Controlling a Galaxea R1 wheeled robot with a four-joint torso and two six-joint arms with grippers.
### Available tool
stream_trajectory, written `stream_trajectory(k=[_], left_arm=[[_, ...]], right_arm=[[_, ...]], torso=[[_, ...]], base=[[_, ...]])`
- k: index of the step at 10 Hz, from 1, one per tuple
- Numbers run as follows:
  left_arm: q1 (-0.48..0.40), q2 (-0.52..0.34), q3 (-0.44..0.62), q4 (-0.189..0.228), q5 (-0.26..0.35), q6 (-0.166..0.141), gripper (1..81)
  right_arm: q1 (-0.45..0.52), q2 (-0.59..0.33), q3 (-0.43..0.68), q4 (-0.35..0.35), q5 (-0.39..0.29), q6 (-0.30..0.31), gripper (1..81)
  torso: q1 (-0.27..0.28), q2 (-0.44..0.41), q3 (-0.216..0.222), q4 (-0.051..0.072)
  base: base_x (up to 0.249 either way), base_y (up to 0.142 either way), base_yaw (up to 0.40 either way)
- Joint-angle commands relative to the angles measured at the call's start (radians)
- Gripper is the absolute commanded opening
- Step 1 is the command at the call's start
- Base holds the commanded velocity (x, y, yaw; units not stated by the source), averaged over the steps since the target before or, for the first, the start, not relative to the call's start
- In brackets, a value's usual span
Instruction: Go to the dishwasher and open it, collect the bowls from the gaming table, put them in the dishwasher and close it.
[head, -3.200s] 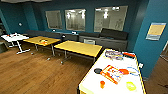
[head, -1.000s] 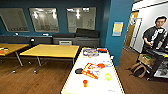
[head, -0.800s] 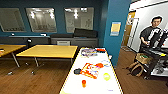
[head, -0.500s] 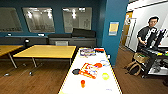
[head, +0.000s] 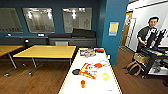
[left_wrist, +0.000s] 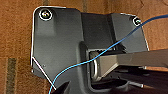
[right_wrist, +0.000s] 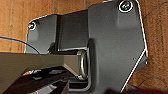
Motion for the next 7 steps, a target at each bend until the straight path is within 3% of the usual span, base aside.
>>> stream_trajectory(k=[1, 7], left_arm=[[-0.04, 0.001, 0.004, -0.001, 0.05, 0.001, 81.1], [-0.038, 0.002, 0.004, -0.001, 0.049, 0.001, 81.1]], right_arm=[[0.048, 0.003, 0.003, 0.004, -0.049, -0.001, 81.1], [0.048, 0.003, 0.0, 0.003, -0.053, -0.001, 81.1]], torso=[[0.0, 0.0, 0.0, 0.0], [-0.001, -0.001, 0.0, 0.0]], base=[[0.09, 0.0, 0.0], [0.129, 0.0, 0.0]])
